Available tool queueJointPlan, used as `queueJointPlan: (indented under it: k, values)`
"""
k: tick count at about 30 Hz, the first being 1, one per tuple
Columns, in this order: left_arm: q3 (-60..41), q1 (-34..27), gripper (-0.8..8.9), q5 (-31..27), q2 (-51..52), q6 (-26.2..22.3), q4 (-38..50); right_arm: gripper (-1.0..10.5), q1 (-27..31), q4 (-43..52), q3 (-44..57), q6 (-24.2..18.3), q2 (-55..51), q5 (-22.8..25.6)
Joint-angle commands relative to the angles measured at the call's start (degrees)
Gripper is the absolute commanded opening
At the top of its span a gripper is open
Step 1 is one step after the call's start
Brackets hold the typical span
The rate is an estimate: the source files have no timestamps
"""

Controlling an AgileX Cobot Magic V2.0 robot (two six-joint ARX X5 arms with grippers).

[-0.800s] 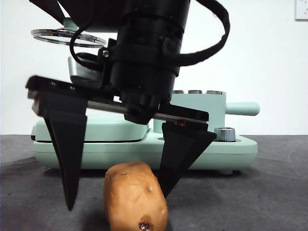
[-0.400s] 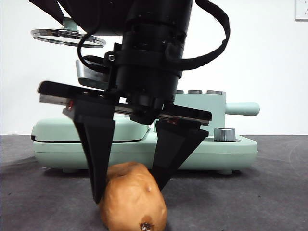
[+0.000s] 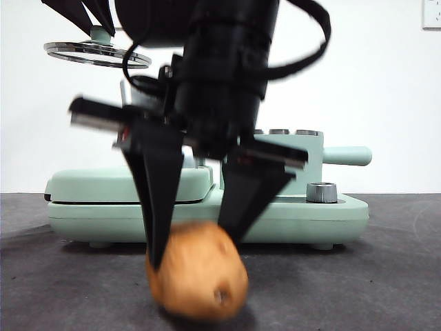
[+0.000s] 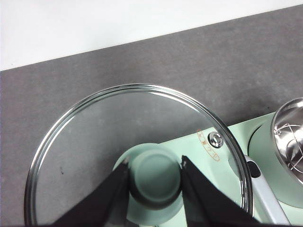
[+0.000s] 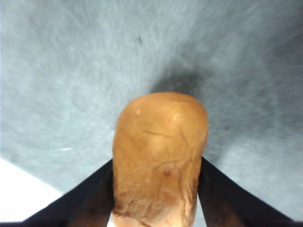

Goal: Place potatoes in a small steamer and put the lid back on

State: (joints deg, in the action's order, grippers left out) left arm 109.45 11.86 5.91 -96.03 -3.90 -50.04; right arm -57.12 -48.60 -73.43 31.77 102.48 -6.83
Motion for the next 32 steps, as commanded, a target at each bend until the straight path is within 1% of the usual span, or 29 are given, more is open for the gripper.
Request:
queueJointPlan:
  k: [1, 6, 11, 18, 23, 25, 29, 32]
  values:
    - [2.0, 0.1, 0.05, 0.1, 0.2, -1.1, 1.2, 2.0, 0.7, -3.3, -6.0, -2.0, 0.8, 0.2]
    - [2.0, 0.1, 0.05, 0.1, 0.2, -1.1, 1.2, 2.0, 4.2, -11.7, -16.7, -5.7, 0.8, 0.2]
    - [2.0, 0.1, 0.05, 0.1, 0.2, -1.2, 1.2, 2.0, 10.6, -17.6, -27.0, -8.6, 0.8, 0.2]
    - [2.0, 0.2, 0.05, 0.1, 0.2, -1.2, 1.3, 2.0, 19.8, -18.0, -36.6, -13.1, 1.8, 0.2]
    - [2.0, 0.2, 0.05, 0.1, 0.2, -1.3, 1.6, 2.0, 25.6, -18.5, -42.1, -15.8, 5.1, 0.0]
    - [2.0, 0.2, 0.05, 0.1, 0.2, -1.3, 1.6, 2.0, 27.2, -18.3, -43.6, -16.7, 6.8, -0.7]
    - [2.0, 0.2, 0.05, 0.1, 0.2, -1.3, 1.6, 2.0, 29.4, -17.7, -46.5, -18.9, 11.3, -0.7]
    - [2.0, 0.2, 0.05, 0.1, 0.2, -1.3, 1.6, 2.0, 30.5, -17.3, -48.1, -19.5, 14.2, -0.6]
